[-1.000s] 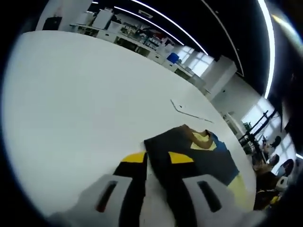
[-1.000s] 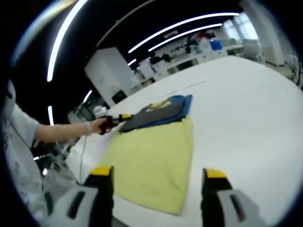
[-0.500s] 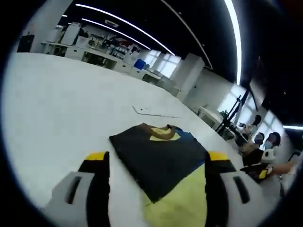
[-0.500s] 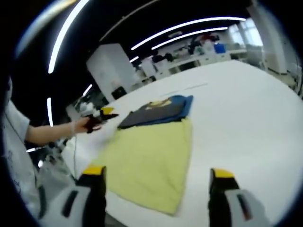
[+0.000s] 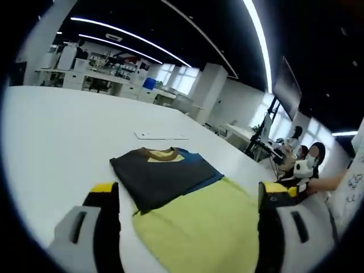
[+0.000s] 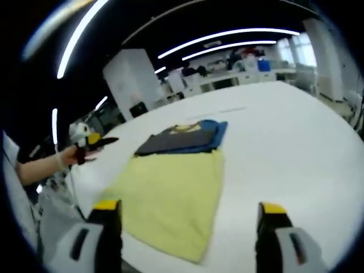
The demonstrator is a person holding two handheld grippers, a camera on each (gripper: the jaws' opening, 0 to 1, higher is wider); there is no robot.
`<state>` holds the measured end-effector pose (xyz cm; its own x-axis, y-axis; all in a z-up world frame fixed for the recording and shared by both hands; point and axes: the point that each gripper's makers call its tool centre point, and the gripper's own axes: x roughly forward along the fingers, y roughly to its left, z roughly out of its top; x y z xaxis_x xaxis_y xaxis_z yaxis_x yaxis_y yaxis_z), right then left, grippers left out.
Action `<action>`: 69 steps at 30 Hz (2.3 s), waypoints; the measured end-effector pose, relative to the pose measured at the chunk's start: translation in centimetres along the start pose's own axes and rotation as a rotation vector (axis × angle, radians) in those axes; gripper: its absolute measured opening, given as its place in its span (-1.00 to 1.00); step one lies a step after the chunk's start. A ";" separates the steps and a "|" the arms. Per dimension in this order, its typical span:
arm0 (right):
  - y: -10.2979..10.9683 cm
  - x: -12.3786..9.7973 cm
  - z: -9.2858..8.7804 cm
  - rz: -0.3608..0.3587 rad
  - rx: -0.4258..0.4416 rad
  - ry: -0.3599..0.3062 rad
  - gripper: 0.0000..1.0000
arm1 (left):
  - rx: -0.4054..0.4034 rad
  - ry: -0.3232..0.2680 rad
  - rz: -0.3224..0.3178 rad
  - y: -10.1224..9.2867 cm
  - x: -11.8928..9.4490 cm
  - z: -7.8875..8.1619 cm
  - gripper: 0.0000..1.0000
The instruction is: Fold the garment on the visible template until the final outline fits inside the template.
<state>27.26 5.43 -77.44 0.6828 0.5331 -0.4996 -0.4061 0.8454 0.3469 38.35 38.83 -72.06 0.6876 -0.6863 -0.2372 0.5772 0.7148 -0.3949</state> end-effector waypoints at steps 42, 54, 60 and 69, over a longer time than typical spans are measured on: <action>-0.6 -0.5 -8.1 0.015 -0.145 0.397 -0.15 | 0.004 0.373 0.084 -5.1 -9.7 -15.0 -0.05; -0.5 0.8 -8.4 0.029 -0.028 0.397 -0.59 | -0.165 0.379 0.138 -4.1 -10.4 -17.1 -0.49; -0.3 1.2 -8.7 0.054 0.045 0.412 -0.98 | -0.182 0.398 0.128 -4.3 -10.0 -18.1 -0.87; -0.5 1.0 -7.7 0.074 0.071 0.400 -1.00 | -0.190 0.384 0.128 -4.7 -10.4 -16.9 -1.00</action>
<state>23.49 5.84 -84.21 0.3576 0.5750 -0.7359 -0.3925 0.8075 0.4402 21.02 40.30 -82.76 0.5140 -0.6197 -0.5931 0.3820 0.7844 -0.4886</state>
